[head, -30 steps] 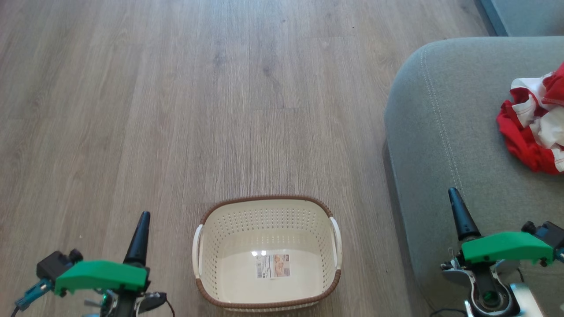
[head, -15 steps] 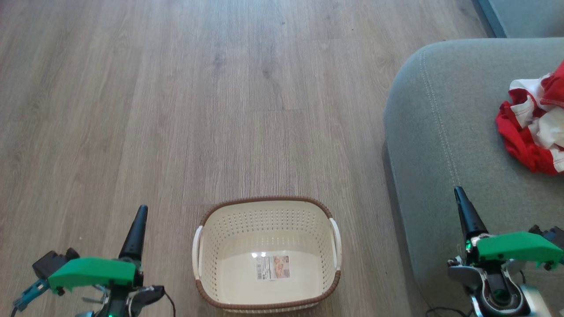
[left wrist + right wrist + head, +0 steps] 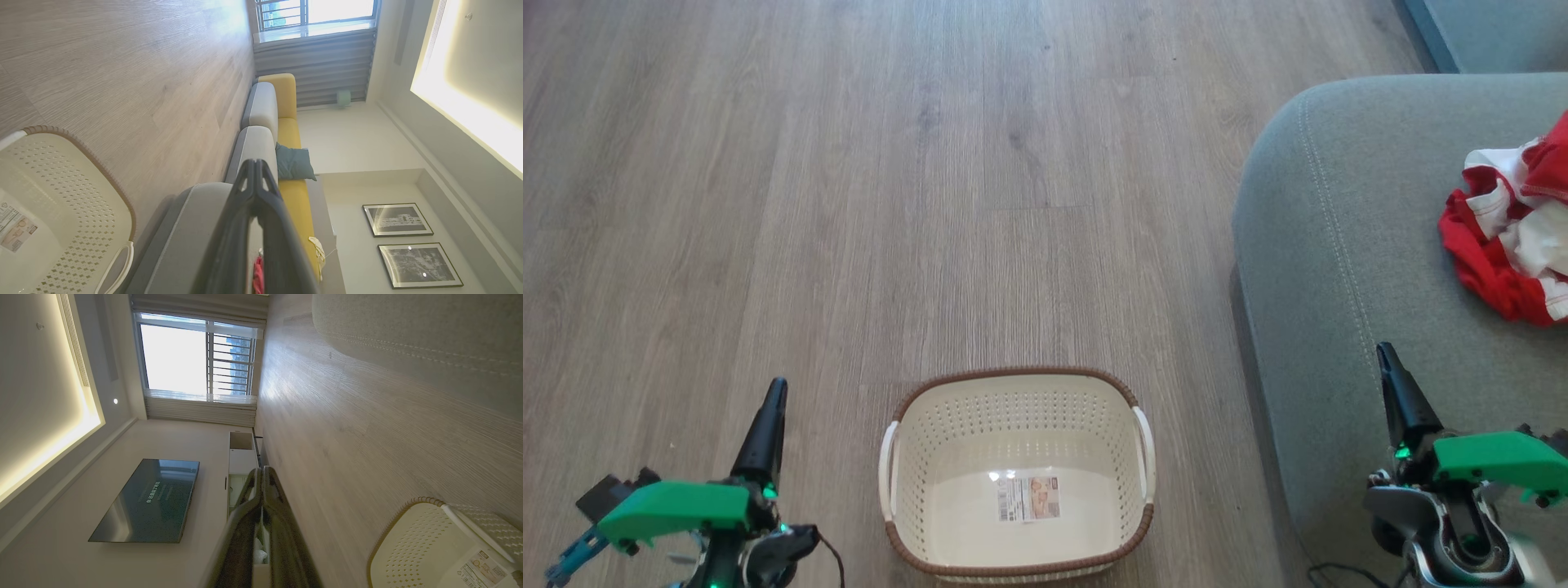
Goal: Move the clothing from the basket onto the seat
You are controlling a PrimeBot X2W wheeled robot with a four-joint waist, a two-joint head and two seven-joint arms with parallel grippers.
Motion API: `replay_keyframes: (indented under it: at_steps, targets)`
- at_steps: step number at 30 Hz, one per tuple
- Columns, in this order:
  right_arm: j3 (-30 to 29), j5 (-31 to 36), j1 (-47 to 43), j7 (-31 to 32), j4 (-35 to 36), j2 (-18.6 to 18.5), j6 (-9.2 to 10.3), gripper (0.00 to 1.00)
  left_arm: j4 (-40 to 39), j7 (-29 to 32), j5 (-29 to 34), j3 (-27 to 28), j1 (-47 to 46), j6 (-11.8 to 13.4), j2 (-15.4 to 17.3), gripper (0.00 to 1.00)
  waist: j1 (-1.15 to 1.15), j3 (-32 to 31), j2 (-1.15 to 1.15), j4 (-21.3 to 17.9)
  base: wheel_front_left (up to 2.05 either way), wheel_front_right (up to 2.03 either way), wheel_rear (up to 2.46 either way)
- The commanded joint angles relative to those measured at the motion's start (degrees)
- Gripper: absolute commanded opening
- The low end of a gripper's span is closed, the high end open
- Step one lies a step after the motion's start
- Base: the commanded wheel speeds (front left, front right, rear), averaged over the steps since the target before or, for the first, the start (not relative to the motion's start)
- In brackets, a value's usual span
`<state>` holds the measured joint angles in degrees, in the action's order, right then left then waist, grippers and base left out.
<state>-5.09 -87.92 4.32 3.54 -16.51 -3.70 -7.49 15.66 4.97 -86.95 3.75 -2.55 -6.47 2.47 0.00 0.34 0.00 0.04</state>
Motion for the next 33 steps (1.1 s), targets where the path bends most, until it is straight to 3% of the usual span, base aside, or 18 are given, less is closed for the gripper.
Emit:
replay_keyframes:
  at_steps: [1,8,33]
  targets:
    - [0.8,-1.9,1.7,0.6,2.3,-0.4,0.00,0.00,-1.7,0.5,-1.7,2.2,-3.4,-0.7,0.4,0.00,0.00,0.0,0.00,0.0,0.00,0.00,0.00]
    - [0.2,-5.6,1.7,1.6,2.6,-0.4,0.00,0.00,-1.6,1.5,-5.2,2.8,-3.6,-1.0,0.4,0.00,0.00,-0.2,0.00,0.0,0.00,0.00,0.00]
    - [-0.3,-5.2,1.8,2.0,2.5,0.0,0.00,0.00,-1.6,1.5,-5.2,2.8,-3.6,-1.0,0.4,0.00,0.00,-0.2,0.00,0.0,0.00,0.00,0.00]
